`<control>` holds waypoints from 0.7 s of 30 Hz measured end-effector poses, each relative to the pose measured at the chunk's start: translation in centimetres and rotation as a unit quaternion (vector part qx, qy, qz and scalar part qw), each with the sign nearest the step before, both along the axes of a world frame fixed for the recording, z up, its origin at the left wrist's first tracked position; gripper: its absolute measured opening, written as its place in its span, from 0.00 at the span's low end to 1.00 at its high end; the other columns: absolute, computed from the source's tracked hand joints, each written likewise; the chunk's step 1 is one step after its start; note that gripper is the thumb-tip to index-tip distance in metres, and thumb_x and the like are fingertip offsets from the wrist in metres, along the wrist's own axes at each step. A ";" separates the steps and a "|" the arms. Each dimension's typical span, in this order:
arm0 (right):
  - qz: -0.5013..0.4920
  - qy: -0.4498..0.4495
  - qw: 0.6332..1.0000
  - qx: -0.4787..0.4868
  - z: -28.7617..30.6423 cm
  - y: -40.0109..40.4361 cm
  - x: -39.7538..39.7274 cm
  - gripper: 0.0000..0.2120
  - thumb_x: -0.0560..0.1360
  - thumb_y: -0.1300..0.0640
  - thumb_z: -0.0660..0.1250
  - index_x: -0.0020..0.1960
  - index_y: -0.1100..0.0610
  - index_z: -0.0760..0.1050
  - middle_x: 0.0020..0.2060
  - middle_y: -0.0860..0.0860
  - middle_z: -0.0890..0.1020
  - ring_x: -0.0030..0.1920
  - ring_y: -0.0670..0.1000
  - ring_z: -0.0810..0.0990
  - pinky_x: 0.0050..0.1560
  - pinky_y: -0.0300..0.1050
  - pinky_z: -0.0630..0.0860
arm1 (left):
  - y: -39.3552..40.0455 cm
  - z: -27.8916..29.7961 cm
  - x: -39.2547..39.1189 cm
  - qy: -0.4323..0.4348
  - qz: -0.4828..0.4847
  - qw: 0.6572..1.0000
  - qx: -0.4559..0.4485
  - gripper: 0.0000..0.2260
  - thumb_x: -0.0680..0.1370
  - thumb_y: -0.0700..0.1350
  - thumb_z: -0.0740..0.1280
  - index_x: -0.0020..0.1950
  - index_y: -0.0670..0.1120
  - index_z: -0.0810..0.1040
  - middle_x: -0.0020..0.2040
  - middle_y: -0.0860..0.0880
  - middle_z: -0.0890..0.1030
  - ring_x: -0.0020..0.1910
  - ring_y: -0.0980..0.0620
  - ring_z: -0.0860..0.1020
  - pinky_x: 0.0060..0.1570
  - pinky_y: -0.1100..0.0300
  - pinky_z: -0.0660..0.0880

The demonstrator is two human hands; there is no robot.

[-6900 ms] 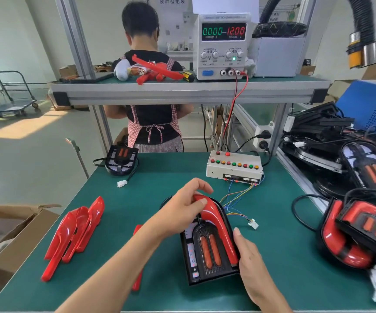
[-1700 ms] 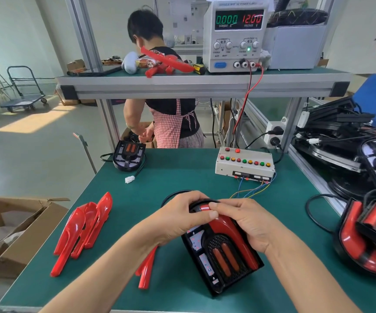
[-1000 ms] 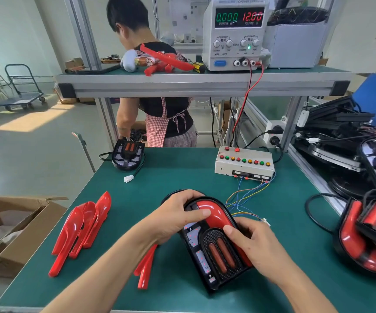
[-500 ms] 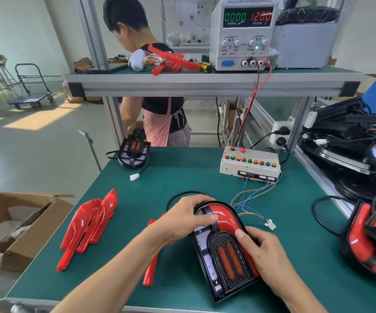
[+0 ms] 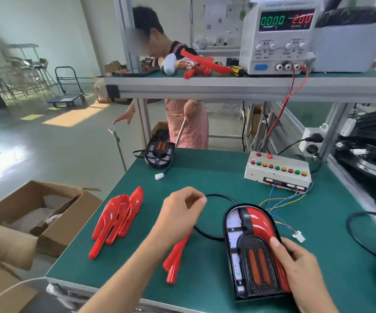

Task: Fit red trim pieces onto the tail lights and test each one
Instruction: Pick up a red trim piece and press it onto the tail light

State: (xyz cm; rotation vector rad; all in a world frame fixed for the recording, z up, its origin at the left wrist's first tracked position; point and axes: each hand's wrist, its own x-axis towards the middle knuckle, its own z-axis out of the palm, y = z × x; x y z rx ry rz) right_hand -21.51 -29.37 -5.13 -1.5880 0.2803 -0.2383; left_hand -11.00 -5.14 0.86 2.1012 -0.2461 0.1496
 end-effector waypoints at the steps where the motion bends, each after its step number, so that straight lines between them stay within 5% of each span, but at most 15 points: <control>1: -0.004 -0.002 1.000 -0.006 0.0 0.0 0.0 0.06 0.76 0.52 0.71 0.45 0.48 0.87 0.37 0.55 0.88 0.34 0.46 0.83 0.36 0.35 0.80 | 1.8 -0.2 0.0 -0.022 0.056 0.997 0.052 0.04 0.78 0.49 0.69 0.43 0.55 0.81 0.37 0.61 0.83 0.39 0.63 0.79 0.42 0.69 0.72; 4: -0.003 0.019 0.999 -0.038 0.2 -0.1 0.0 0.09 0.78 0.59 0.71 0.42 0.52 0.87 0.34 0.56 0.87 0.30 0.48 0.82 0.30 0.33 0.76 | 7.0 -1.1 0.1 -0.020 0.200 0.947 0.253 0.06 0.79 0.50 0.67 0.50 0.49 0.80 0.48 0.52 0.81 0.48 0.48 0.81 0.43 0.56 0.73; 8: -0.022 0.036 0.997 -0.068 0.7 0.0 0.0 0.07 0.78 0.57 0.71 0.43 0.53 0.86 0.32 0.55 0.85 0.34 0.56 0.80 0.32 0.37 0.76 | 10.7 -2.6 0.4 0.044 0.263 0.889 0.373 0.16 0.80 0.53 0.67 0.64 0.46 0.74 0.62 0.46 0.76 0.58 0.43 0.79 0.47 0.51 0.74; 16: -0.024 0.045 0.996 -0.077 0.9 0.3 0.1 0.06 0.79 0.56 0.71 0.45 0.52 0.86 0.31 0.53 0.86 0.29 0.49 0.83 0.36 0.46 0.73 | 11.1 -4.2 2.1 0.063 0.259 0.871 0.413 0.19 0.79 0.54 0.70 0.64 0.45 0.72 0.60 0.45 0.79 0.59 0.42 0.79 0.51 0.50 0.76; 21: -0.019 0.043 0.996 -0.073 0.4 0.0 0.2 0.06 0.78 0.53 0.71 0.45 0.50 0.86 0.33 0.52 0.87 0.31 0.51 0.84 0.37 0.46 0.75 | 11.2 -4.1 2.4 0.053 0.242 0.861 0.444 0.09 0.80 0.43 0.66 0.61 0.46 0.76 0.57 0.47 0.81 0.56 0.45 0.81 0.47 0.52 0.76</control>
